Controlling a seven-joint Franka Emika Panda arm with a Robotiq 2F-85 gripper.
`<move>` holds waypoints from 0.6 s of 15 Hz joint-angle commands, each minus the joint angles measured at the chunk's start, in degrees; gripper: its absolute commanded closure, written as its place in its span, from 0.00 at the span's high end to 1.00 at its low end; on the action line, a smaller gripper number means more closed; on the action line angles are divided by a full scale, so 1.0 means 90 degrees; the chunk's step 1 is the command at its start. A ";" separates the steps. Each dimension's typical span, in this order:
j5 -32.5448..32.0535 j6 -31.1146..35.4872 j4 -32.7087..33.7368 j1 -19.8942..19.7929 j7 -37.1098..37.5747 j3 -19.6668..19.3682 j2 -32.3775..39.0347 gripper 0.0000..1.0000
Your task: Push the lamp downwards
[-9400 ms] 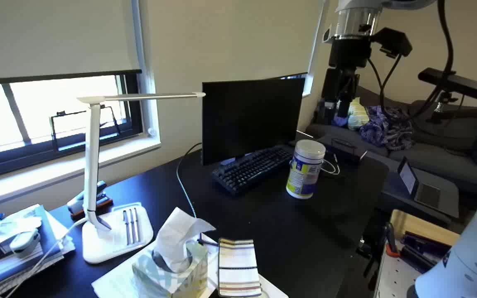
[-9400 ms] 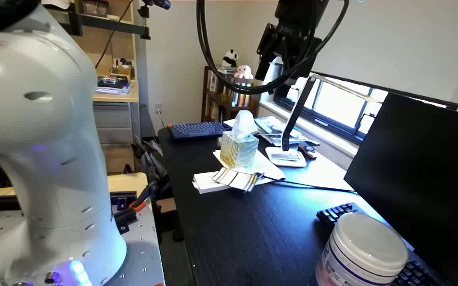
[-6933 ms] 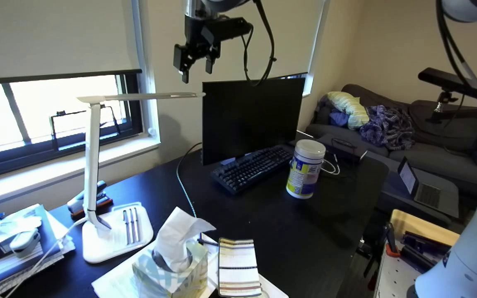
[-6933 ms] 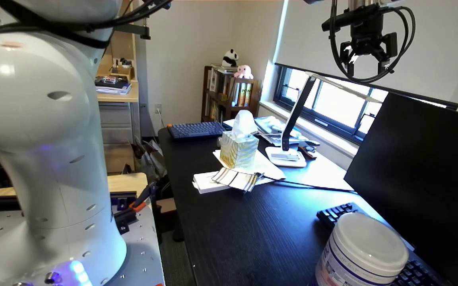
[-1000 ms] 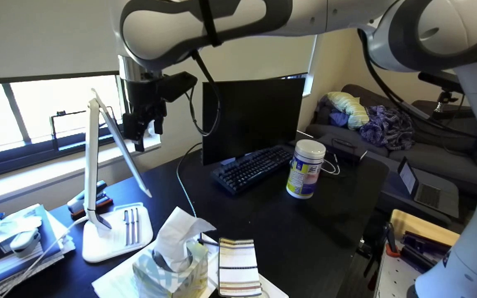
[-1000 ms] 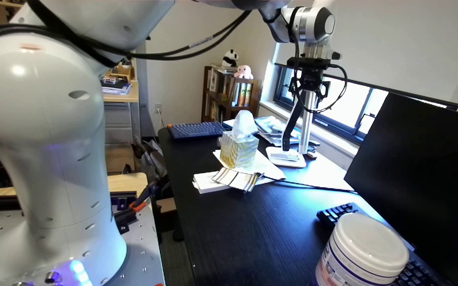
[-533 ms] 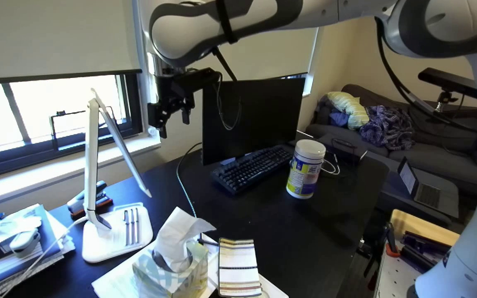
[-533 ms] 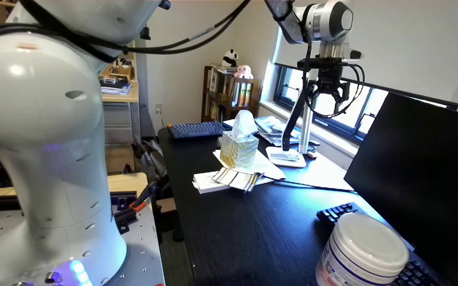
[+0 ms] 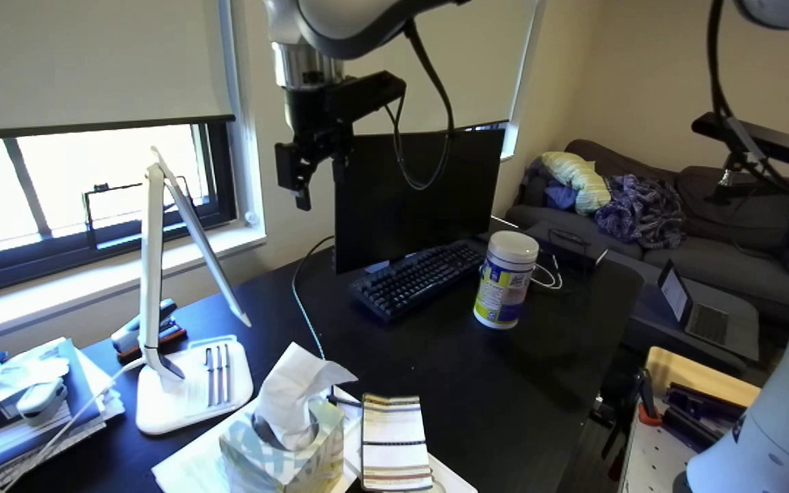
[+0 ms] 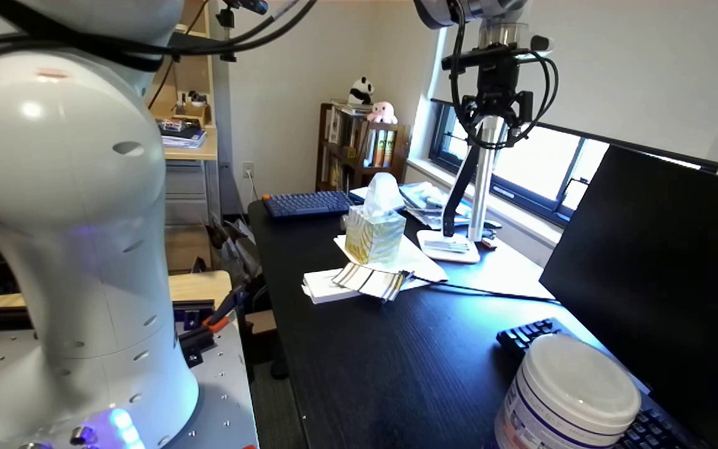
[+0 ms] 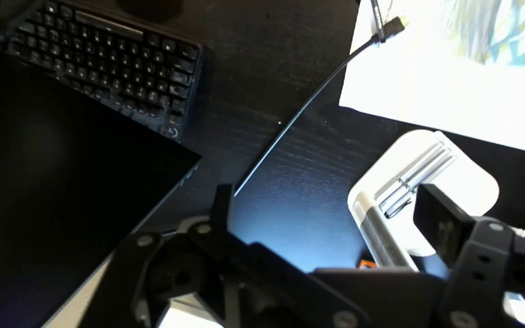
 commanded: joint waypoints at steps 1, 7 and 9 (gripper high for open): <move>-0.0347 0.0087 -0.1551 0.0010 0.0043 0.0167 -0.1385 1.00; 0.0536 0.0930 -0.3404 -0.0241 -0.0060 0.0330 -0.3090 1.00; 0.1297 0.0850 -0.3829 -0.0299 -0.0158 0.0266 -0.3547 1.00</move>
